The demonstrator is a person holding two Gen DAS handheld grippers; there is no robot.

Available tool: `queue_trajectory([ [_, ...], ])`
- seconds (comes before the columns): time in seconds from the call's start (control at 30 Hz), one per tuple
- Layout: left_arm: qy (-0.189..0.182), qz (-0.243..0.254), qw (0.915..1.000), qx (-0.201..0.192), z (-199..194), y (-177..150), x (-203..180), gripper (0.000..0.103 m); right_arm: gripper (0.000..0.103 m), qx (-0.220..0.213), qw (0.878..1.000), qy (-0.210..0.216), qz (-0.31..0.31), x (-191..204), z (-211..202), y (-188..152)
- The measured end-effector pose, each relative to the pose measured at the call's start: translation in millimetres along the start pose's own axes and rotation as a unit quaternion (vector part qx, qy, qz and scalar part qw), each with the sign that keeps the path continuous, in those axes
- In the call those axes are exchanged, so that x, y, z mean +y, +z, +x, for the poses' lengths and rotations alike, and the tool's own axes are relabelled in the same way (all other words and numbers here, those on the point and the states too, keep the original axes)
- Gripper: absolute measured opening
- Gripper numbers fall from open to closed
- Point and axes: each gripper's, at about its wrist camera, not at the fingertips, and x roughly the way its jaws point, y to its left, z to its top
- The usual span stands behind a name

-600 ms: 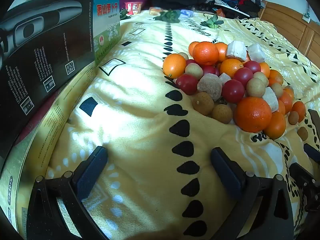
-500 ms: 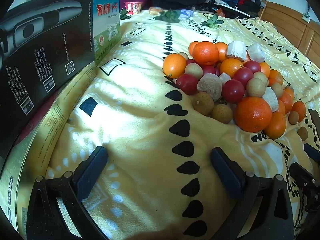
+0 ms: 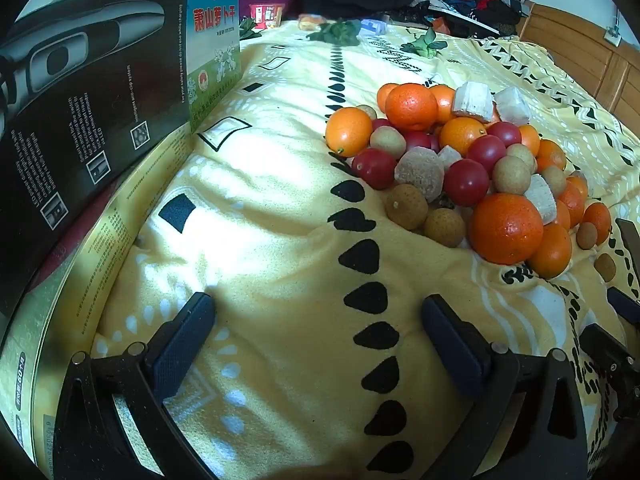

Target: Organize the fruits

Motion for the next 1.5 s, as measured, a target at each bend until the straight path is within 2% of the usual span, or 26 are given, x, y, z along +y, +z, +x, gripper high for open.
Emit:
queue_trajectory([
  [1.27, 0.002, 0.002, 1.0, 0.004, 1.7, 2.0, -0.7, 0.103, 0.103, 0.003, 1.0, 0.001, 0.0, 0.9, 0.4, 3.3],
  [1.43, 0.001, 0.002, 1.0, 0.003, 1.6, 1.9, -0.6, 0.103, 0.103, 0.022, 1.0, -0.006, -0.011, 4.5, 1.2, 3.4],
  [1.5, 0.0, 0.001, 1.0, 0.002, 1.3, 1.7, -0.3, 0.103, 0.103, 0.03, 0.999, 0.011, -0.015, 3.2, -0.7, 3.0],
])
